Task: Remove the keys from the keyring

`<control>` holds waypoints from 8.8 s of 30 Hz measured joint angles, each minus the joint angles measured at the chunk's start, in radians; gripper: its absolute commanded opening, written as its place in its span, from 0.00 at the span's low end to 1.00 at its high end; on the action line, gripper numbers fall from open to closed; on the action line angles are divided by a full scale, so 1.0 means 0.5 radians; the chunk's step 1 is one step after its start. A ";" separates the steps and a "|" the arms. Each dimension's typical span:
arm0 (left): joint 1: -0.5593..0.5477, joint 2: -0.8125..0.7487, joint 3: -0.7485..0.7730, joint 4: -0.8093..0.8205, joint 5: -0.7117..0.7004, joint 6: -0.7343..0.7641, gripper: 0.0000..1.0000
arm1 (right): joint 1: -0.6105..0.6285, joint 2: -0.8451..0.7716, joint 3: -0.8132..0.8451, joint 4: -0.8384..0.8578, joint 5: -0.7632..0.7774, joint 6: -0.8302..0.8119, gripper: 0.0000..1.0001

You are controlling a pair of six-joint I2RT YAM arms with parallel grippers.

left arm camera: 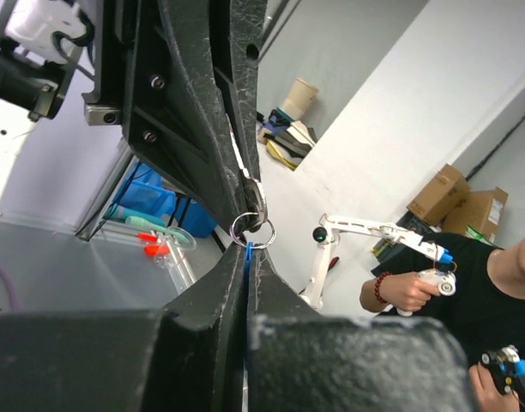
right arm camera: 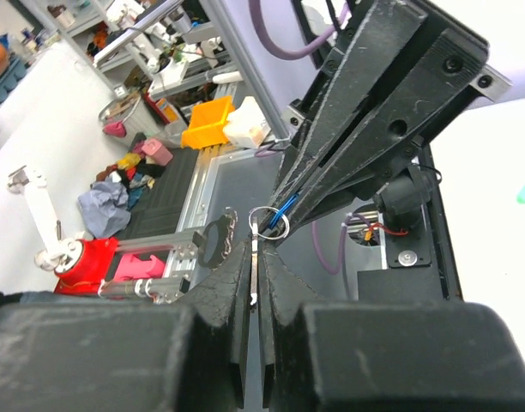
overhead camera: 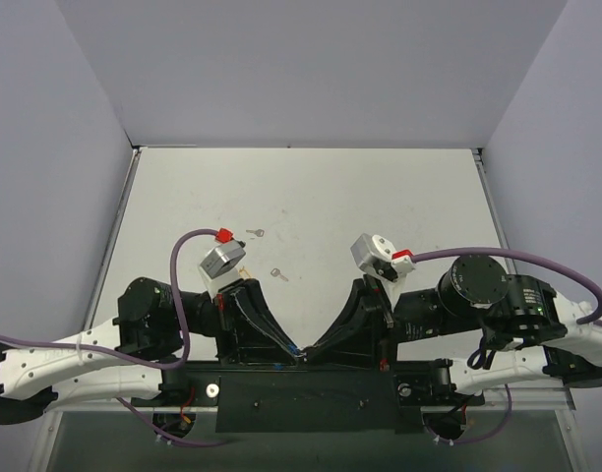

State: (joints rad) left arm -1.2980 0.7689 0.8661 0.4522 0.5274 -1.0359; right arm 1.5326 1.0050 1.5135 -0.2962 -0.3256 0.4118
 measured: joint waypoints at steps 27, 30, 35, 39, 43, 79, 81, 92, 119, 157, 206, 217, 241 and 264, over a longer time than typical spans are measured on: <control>-0.031 -0.147 0.371 -1.403 -0.851 1.118 0.76 | 0.012 -0.005 -0.017 -0.201 0.700 0.301 0.00; -0.092 -0.108 0.388 -1.459 -0.986 1.291 0.76 | -0.010 0.008 -0.017 -0.269 0.809 0.381 0.00; -0.180 -0.062 0.388 -1.499 -1.147 1.522 0.74 | -0.069 0.020 -0.017 -0.382 0.954 0.527 0.00; -0.203 -0.047 0.388 -1.496 -1.215 1.633 0.71 | -0.095 0.020 -0.017 -0.448 1.035 0.618 0.00; -0.228 -0.046 0.389 -1.479 -1.259 1.720 0.69 | -0.108 0.019 -0.017 -0.496 1.064 0.674 0.00; -0.312 0.032 0.428 -1.334 -1.203 2.037 0.00 | -0.134 -0.002 -0.098 -0.401 0.831 0.690 0.00; -0.312 0.014 0.428 -1.347 -1.153 2.021 0.00 | -0.134 -0.027 -0.140 -0.341 0.764 0.670 0.00; -0.307 0.183 0.804 -1.720 -0.571 1.672 0.00 | -0.121 -0.113 -0.230 -0.211 0.184 0.264 0.00; 0.140 0.180 0.523 -0.915 0.412 0.652 0.00 | 0.465 0.162 0.289 -0.541 0.728 -0.138 0.00; 0.311 -0.569 -0.022 -0.674 -1.264 -0.108 0.00 | 1.011 0.507 0.455 -0.847 1.943 -0.144 0.00; 0.313 0.106 0.335 0.092 0.529 0.107 0.00 | 0.163 0.009 -0.011 0.064 0.297 0.069 0.55; 0.311 0.095 0.333 0.088 0.524 0.128 0.00 | 0.101 0.071 0.007 0.259 0.187 0.166 0.43; 0.307 -0.022 0.333 -0.291 0.365 0.378 0.00 | 0.104 0.179 0.059 0.166 0.342 0.241 0.82; 0.307 -0.050 0.521 -0.989 -0.399 0.403 0.00 | 0.591 0.597 0.845 -0.833 1.838 -0.340 0.75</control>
State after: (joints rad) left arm -1.1446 0.7437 1.1267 -0.0422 0.3279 -0.8345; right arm 1.8282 1.3037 1.9358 -0.7128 0.5934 0.2420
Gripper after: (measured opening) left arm 0.023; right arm 0.801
